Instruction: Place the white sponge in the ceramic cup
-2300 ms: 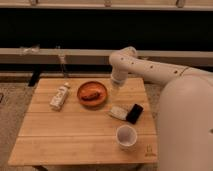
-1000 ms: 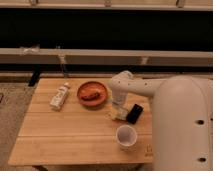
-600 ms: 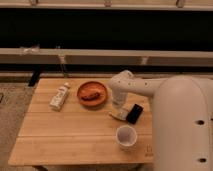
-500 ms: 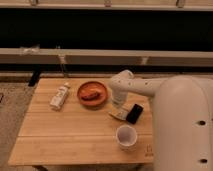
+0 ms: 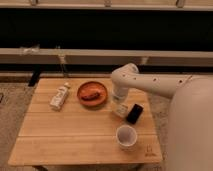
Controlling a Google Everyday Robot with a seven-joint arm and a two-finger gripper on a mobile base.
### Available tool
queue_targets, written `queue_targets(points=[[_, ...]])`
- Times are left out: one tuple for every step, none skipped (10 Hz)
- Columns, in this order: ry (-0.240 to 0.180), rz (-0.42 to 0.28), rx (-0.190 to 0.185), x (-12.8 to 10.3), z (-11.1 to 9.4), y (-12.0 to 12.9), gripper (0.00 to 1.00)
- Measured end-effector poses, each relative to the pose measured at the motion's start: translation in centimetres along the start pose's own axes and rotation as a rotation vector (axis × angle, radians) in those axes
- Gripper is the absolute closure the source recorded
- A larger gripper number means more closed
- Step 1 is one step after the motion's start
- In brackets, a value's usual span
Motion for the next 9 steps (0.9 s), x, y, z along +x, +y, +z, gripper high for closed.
queue_targets(points=[[-0.027,-0.002,0.001,-0.2,-1.5,0.4,1.00],[-0.049,-0.004,0.001,-0.3,-2.6,0.8,1.00],[-0.089,-0.006,0.000,-0.5,-4.6,1.6,1.00],[-0.124,-0.006,-0.002,-0.6,-6.4,2.4,1.00],[-0.152,-0.004,-0.005,-0.6,-7.8,3.2,1.00],[-0.184,0.002,-0.008,-0.4,-9.4,4.1,1.00],[-0.214,0.008,-0.016,0.1,-10.8,5.5,1.00],[-0.232,0.015,-0.024,0.6,-11.7,6.9,1.00],[-0.250,0.020,-0.035,1.0,-12.5,8.6,1.00]])
